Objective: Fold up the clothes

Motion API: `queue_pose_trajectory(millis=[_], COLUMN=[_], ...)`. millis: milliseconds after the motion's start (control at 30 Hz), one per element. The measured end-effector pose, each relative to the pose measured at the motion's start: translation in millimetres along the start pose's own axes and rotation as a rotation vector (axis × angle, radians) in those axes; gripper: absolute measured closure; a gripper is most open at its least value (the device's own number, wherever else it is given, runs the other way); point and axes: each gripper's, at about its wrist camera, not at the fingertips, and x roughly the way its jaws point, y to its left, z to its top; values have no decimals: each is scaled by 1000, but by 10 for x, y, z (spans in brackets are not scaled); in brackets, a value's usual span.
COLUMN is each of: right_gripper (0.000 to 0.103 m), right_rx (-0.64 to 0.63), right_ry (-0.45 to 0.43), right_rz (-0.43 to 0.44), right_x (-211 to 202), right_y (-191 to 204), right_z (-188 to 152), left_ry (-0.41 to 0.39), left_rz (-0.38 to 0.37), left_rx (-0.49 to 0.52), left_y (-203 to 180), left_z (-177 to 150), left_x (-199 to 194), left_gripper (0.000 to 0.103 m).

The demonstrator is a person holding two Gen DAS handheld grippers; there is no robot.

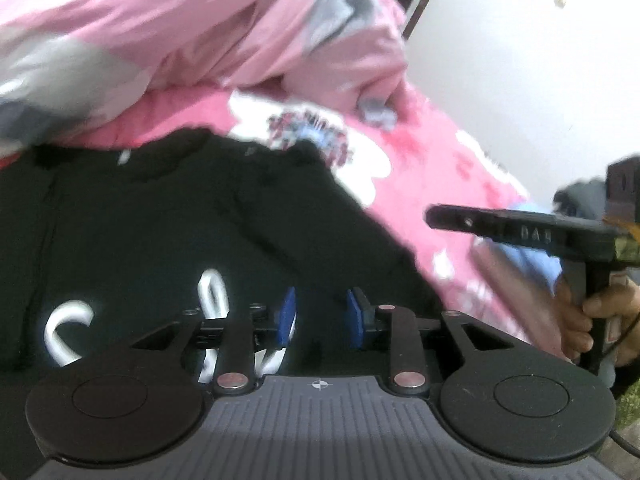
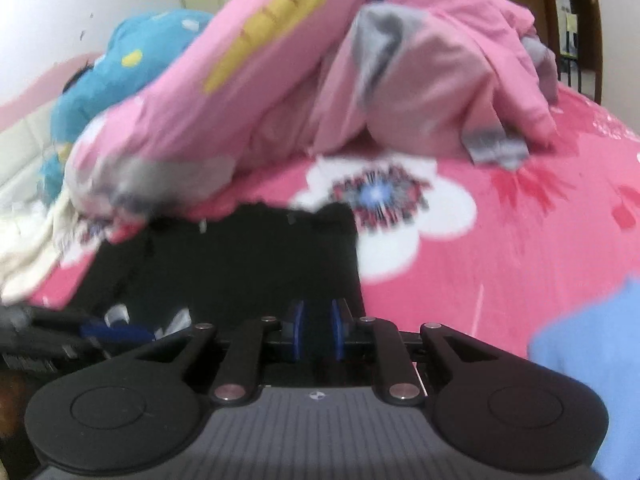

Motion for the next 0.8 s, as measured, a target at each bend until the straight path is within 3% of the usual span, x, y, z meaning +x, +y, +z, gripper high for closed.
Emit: queue_pose_trajectory(millis=[100, 300, 400, 467, 633, 800], right_gripper=[86, 84, 82, 74, 71, 69], right_rx=[82, 99, 34, -18, -107, -242], right_ry=[45, 138, 146, 172, 319, 398], right_rz=[66, 47, 92, 121, 173, 127], right_x=[218, 950, 1218, 1416, 1957, 2174], right_y=[-75, -280, -281, -264, -224, -117], right_z=[395, 847, 1025, 1109, 1221, 1215], left_ry=[12, 51, 27, -1, -48, -97], left_rz=[-21, -6, -24, -41, -78, -94], left_rx=[12, 19, -15, -30, -47, -8], left_y=[-68, -111, -26, 10, 73, 51], left_z=[125, 29, -109, -176, -260, -331], left_x=[240, 718, 767, 754, 741, 716], left_gripper=[74, 74, 74, 74, 74, 74])
